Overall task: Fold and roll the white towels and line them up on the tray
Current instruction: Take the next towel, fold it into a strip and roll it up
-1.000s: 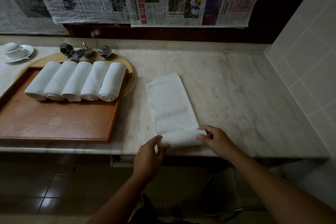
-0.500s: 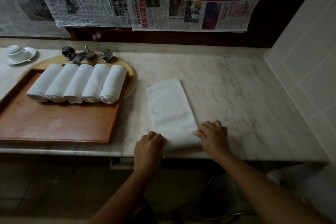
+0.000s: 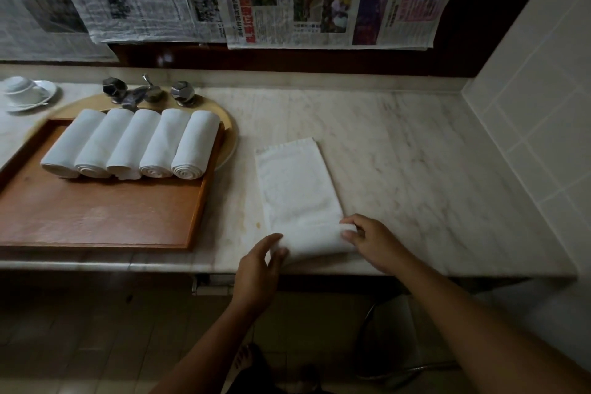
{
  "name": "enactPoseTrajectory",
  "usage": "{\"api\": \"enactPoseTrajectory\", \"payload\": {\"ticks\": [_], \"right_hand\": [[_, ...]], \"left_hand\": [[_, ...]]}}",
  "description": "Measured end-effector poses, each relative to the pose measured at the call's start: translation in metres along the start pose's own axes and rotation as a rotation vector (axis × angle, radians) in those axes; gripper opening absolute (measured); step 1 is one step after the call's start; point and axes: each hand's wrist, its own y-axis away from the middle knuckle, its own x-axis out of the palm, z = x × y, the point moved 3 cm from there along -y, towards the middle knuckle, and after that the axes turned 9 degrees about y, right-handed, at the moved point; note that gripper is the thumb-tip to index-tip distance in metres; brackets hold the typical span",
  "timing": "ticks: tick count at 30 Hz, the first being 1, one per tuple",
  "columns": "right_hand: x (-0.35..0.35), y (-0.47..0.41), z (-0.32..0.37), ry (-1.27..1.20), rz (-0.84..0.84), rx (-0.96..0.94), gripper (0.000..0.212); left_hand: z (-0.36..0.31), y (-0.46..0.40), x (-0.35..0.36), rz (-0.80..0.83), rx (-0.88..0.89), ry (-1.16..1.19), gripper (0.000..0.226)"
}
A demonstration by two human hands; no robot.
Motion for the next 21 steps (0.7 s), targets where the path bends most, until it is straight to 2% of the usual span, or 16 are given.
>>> {"api": "enactPoseTrajectory", "payload": {"ticks": [5,8,10,13,15,17,19,21], "right_hand": [[-0.009,-0.03,0.012,0.022,0.098,0.107,0.018],[-0.009,-0.035,0.016,0.146,0.112,0.166,0.02],[-0.012,-0.03,0.017,0.293,0.007,0.143,0.022],[-0.007,-0.015,0.022,0.461,-0.223,-0.066,0.016],[0.003,-0.003,0.02,0.491,-0.307,-0.202,0.027],[0.012,0.01,0.005,0.461,-0.294,-0.27,0.042],[0.018,0.021,-0.014,0.415,-0.219,-0.259,0.054],[0.02,0.027,-0.023,0.323,-0.166,-0.181,0.055]], "left_hand": [[-0.005,-0.017,-0.008,0.043,-0.072,-0.089,0.033],[-0.009,-0.023,-0.014,-0.021,-0.051,-0.24,0.025],[-0.014,-0.023,-0.014,-0.099,0.058,-0.384,0.019],[-0.018,-0.017,-0.008,-0.138,0.242,-0.478,0.009],[-0.016,-0.009,-0.006,-0.129,0.358,-0.583,0.015],[-0.011,-0.001,-0.008,-0.078,0.42,-0.674,0.03],[-0.007,0.008,-0.009,-0.027,0.419,-0.719,0.042],[-0.006,0.013,-0.006,-0.005,0.366,-0.705,0.047]]}}
